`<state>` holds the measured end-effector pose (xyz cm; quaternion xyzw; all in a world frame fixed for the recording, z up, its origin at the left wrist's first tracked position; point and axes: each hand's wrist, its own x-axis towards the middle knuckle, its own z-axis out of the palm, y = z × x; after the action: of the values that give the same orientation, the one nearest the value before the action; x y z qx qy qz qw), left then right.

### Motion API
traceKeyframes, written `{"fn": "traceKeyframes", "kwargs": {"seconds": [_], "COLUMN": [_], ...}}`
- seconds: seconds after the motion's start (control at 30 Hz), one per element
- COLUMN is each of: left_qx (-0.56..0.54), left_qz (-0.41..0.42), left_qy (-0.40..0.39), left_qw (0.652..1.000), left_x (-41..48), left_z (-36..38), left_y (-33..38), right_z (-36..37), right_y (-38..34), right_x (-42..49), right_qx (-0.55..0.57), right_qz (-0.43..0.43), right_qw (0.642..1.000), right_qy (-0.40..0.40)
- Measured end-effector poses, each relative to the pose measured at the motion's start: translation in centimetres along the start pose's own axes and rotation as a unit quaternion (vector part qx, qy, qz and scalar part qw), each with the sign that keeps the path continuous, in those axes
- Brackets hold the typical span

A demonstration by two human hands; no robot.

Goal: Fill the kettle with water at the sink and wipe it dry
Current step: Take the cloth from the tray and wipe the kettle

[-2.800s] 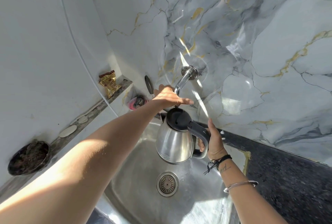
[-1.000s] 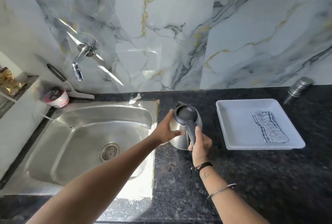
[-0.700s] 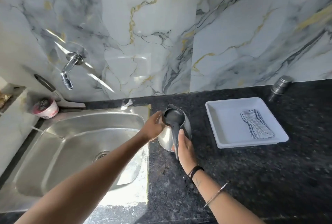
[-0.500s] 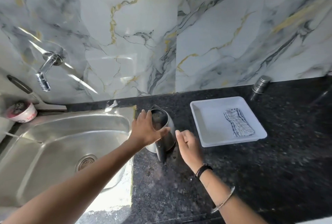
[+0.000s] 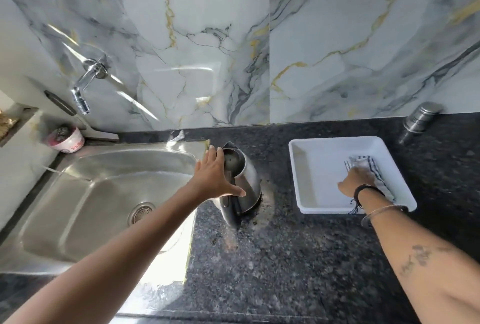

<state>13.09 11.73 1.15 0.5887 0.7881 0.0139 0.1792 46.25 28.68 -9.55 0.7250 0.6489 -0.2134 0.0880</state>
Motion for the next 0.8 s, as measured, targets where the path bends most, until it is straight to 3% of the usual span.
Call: {"fn": "traceKeyframes", "kwargs": {"seconds": [0.2,0.37,0.47,0.53,0.57,0.6,0.67,0.73,0.8], "left_qx": [0.035,0.087,0.119,0.125,0.121,0.109,0.071,0.041,0.025], "left_qz": [0.066,0.161,0.197,0.212,0.218,0.223,0.232,0.244,0.252], "left_qy": [-0.049,-0.086,-0.085,-0.081,-0.079,-0.077,-0.073,-0.063,-0.058], "left_qw": [0.996,0.979,0.969,0.966,0.965,0.966,0.967,0.967,0.966], "left_x": [0.5,0.8,1.2,1.2,1.1,0.9,0.1,-0.8,-1.5], "left_z": [-1.5,-2.8,-2.9,-2.9,-2.8,-2.7,-2.5,-2.4,-2.4], "left_y": [-0.9,-4.2,-5.6,-6.2,-6.4,-6.6,-7.0,-7.3,-7.6], "right_z": [0.0,-0.4,-1.7,-3.4,-4.4,-5.0,-5.5,-5.1,-3.7], "right_y": [0.4,1.9,2.4,2.2,2.1,1.8,1.1,0.0,-1.5], "right_x": [1.6,1.9,1.8,1.1,0.5,-0.4,-4.3,-8.7,-12.4], "right_qx": [-0.035,-0.056,0.083,0.241,0.363,0.505,0.746,0.838,0.884], "right_qz": [0.005,-0.005,0.037,0.074,0.082,0.062,-0.046,-0.103,-0.105], "right_qw": [0.994,0.989,0.985,0.963,0.926,0.861,0.663,0.530,0.442], "right_qy": [0.107,0.136,0.146,0.101,0.062,0.027,-0.034,-0.083,-0.110]}}
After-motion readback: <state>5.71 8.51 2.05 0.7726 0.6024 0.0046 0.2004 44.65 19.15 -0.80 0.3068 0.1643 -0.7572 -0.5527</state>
